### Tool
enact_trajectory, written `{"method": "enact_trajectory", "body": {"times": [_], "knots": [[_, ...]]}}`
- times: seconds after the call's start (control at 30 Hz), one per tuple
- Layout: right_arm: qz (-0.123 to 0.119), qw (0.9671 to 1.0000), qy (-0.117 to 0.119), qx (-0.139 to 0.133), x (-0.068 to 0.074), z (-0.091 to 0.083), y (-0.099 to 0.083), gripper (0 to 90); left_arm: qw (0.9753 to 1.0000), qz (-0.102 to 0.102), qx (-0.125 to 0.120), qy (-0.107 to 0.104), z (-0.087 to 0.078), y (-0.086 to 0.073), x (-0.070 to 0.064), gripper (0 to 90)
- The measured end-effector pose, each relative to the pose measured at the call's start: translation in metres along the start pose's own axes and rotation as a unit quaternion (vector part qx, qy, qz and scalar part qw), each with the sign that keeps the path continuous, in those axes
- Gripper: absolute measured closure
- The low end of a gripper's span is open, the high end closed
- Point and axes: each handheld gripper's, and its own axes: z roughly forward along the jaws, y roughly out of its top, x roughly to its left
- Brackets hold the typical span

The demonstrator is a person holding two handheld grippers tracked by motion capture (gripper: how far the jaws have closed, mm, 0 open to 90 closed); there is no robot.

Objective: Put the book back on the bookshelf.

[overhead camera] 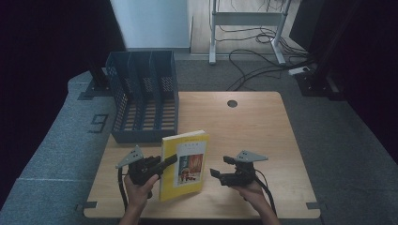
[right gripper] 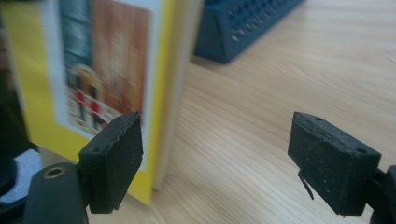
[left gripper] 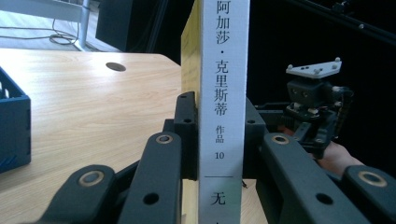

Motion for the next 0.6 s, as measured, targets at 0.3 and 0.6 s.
{"method": "enact_trajectory", "body": {"times": [0.3, 0.6], "knots": [[-0.024, 0.9983, 0.035, -0.040, 0.023, -0.009, 0.017, 17.4, 0.9995, 0.024, 0.012, -0.018, 0.011, -0.001, -0.018, 75.5], [-0.026, 0.9963, 0.037, -0.073, 0.041, -0.024, 0.030, 18.6, 0.9988, 0.038, 0.017, -0.027, 0.018, -0.003, -0.028, 75.5]]}}
